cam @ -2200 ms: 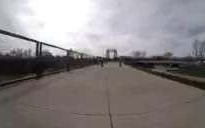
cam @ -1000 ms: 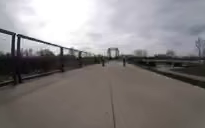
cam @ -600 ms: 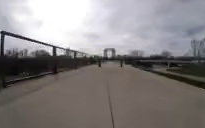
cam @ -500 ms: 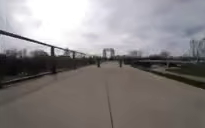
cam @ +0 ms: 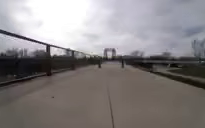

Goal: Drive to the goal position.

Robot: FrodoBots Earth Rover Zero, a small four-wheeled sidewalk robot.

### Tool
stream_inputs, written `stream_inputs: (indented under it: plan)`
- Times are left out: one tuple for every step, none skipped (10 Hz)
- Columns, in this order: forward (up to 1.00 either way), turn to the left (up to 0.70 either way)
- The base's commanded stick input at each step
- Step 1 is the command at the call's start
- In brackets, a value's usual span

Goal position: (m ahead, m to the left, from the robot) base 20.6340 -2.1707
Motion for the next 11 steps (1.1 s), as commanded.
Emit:
stream_inputs:
  plan:
    - [1.00,0.00]
    - [1.00,0.00]
    - [1.00,0.00]
    - [1.00,0.00]
    - [1.00,0.00]
    - [1.00,0.00]
    - [1.00,0.00]
    - [1.00,0.00]
    - [1.00,-0.01]
    - [1.00,-0.14]
    - [1.00,-0.37]
